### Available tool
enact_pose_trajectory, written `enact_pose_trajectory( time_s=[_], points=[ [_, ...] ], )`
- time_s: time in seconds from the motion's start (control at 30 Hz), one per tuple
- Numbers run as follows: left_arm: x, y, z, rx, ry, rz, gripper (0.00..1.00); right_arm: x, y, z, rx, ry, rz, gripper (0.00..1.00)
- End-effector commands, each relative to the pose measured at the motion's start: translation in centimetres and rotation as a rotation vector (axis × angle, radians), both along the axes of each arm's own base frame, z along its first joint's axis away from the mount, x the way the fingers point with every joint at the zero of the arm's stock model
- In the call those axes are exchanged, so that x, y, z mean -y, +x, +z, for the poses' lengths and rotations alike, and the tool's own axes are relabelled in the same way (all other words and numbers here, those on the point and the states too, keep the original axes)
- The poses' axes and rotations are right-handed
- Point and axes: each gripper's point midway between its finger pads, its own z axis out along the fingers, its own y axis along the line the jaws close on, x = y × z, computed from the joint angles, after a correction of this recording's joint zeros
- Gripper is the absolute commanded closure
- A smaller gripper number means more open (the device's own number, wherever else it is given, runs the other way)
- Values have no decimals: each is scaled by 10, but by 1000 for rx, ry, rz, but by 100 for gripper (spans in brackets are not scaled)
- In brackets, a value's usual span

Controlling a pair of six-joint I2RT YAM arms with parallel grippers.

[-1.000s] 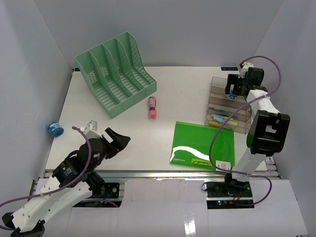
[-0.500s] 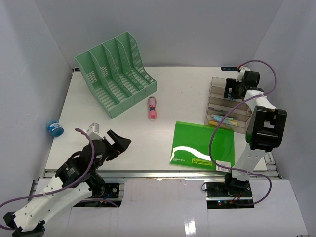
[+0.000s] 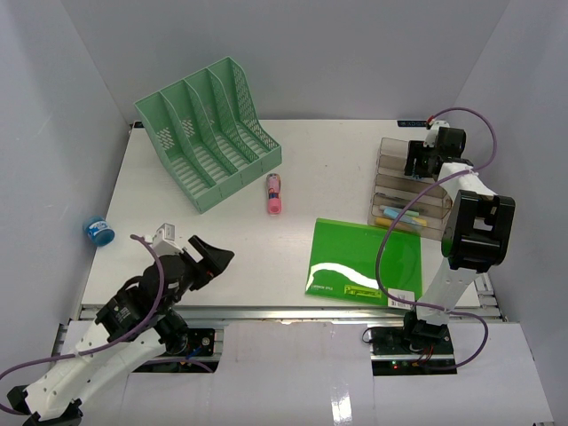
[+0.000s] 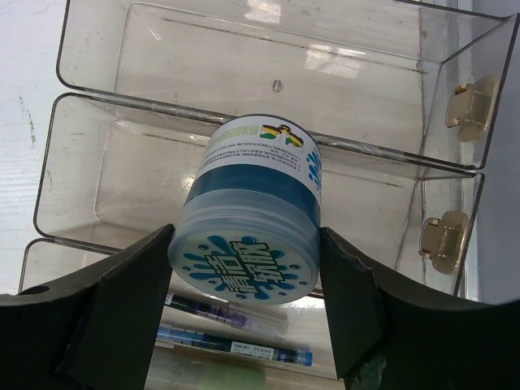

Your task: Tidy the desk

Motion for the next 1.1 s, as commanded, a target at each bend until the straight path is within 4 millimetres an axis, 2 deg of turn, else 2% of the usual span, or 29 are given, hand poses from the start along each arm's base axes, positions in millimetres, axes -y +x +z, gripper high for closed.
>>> enact_pose_trajectory(
  time_s=[0.0,0.17,0.37,0.5,0.7,0.83,1.07],
  points=[
    [-3,-1,-1,-3,-2,9,2,3,15,41,84,-44,23,56],
    [-2,-1,-1,1,-8,7,2,1,20,50,59,-36,40,56],
    [-3,-2,0,4,-7,5,2,1,25,47,18,-28,44,54],
    [-4,-2,3,7,-6,5,2,1,27,34,-20,-18,44,49],
    [-6,-3,5,9,-6,11,2,-3,26,19,-71,8,58,49],
    [-6,-4,3,7,-6,11,2,-2,24,19,-73,4,63,49],
    [-3,-2,2,6,-7,3,2,-2,26,38,-47,-10,73,49]
  ],
)
